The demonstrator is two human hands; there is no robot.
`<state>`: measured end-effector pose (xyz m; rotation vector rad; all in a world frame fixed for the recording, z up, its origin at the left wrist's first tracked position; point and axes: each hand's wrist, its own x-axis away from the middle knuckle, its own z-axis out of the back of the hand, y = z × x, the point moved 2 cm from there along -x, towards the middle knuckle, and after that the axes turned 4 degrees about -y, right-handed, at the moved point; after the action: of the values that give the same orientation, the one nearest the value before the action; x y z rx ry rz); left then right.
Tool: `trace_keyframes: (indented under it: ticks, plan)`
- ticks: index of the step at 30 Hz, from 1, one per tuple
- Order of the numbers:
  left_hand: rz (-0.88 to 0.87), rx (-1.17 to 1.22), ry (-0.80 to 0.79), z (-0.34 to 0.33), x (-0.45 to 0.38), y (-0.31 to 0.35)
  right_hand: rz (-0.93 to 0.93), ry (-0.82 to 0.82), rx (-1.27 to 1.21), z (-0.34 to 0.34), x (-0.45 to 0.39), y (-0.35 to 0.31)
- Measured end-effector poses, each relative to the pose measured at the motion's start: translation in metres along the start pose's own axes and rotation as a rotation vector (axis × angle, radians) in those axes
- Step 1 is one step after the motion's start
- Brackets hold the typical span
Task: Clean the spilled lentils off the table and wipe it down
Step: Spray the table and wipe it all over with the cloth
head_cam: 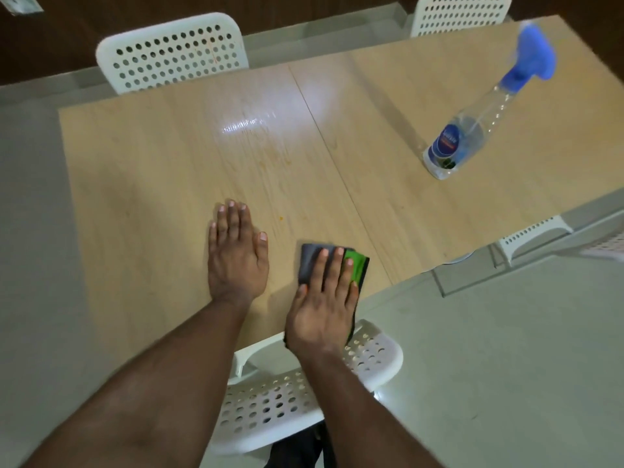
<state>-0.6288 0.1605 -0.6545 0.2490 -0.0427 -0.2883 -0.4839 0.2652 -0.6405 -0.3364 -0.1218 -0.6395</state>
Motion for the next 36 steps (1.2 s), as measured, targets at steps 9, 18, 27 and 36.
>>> trace_keyframes:
  ticks: [9, 18, 27, 36]
  plan:
    - [-0.003, -0.010, 0.011, -0.003, -0.002, 0.002, 0.075, -0.007, 0.095, 0.022, -0.107, 0.019]
    - [0.003, 0.017, -0.011, 0.000, -0.001, 0.000, 0.431, -0.123, 0.121, 0.018, -0.046, 0.024]
    - [0.078, 0.031, -0.009, 0.006, -0.062, -0.014, 0.394, -0.101, 0.175, 0.036, -0.163, 0.003]
    - [0.212, 0.048, -0.020, 0.016, -0.151, -0.039, 0.673, -0.200, 0.201, 0.046, -0.180, -0.014]
